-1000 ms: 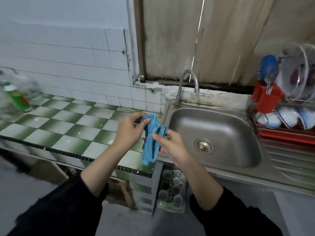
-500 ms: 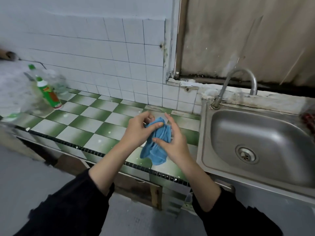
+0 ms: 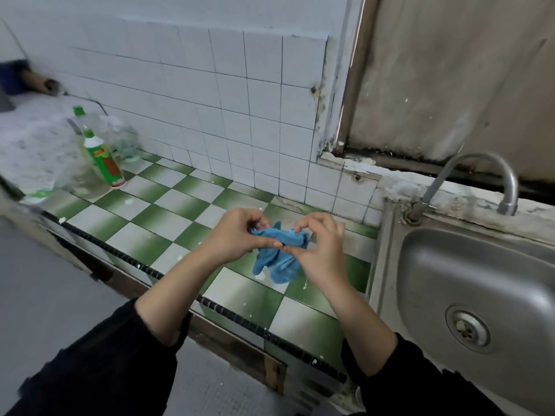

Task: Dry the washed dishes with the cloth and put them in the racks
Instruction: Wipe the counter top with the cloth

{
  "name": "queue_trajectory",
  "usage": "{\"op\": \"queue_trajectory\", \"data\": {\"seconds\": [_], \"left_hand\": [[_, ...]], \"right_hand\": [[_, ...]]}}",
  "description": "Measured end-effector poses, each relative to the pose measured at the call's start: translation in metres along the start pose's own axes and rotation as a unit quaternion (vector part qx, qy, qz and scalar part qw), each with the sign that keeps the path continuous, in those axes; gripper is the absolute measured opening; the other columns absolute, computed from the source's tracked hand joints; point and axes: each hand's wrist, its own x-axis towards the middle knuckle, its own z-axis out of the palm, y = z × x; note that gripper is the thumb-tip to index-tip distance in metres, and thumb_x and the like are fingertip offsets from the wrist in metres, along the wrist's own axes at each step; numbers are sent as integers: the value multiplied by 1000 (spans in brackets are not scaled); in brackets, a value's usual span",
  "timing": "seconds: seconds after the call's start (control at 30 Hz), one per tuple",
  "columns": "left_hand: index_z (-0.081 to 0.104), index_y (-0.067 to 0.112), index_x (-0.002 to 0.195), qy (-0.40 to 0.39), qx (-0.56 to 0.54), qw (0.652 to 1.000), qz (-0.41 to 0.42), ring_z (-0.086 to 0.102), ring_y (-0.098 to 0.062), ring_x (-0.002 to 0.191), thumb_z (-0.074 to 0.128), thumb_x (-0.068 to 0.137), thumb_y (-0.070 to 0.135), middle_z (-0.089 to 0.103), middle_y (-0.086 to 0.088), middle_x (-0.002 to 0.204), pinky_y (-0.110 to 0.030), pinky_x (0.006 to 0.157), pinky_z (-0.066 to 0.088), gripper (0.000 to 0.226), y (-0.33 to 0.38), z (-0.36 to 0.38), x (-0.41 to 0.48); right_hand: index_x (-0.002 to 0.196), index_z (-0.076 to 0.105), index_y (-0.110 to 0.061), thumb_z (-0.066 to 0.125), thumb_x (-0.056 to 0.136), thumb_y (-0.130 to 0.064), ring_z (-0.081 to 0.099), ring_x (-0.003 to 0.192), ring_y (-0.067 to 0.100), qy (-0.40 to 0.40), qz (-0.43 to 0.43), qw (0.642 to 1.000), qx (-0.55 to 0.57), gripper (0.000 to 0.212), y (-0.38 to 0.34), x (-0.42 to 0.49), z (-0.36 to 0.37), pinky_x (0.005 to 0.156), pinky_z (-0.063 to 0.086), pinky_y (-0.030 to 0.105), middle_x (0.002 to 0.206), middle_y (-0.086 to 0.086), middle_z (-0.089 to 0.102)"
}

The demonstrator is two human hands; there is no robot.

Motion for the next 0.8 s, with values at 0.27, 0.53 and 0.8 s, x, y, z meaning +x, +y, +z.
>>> {"op": "queue_trajectory", "data": {"seconds": [0.27,0.53,0.8], "left_hand": [[58,22,76,-53,58,989,122,51,10,118,77,75,0,59,9,130,-13,100,37,29,6,-2,34],[60,10,73,78,3,993,89,53,0,65,83,72,11,65,2,74,-21,65,45,23,0,3,49],[70,30,107,1,83,990,118,43,5,97,75,68,51,50,15,97,-5,83,32,45,-32,-16,53]], "right_hand": [[76,67,-46,69,73,12,67,89,15,-109,40,989,91,58,15,51,-9,85,56,39,90,-17,69],[76,64,-34,80,67,10,62,68,1,-35,53,990,125,48,9,69,-8,71,54,22,80,-12,68],[105,54,-40,78,72,6,57,64,0,-130,28,986,98,62,-8,71,7,68,49,17,83,0,67]]}}
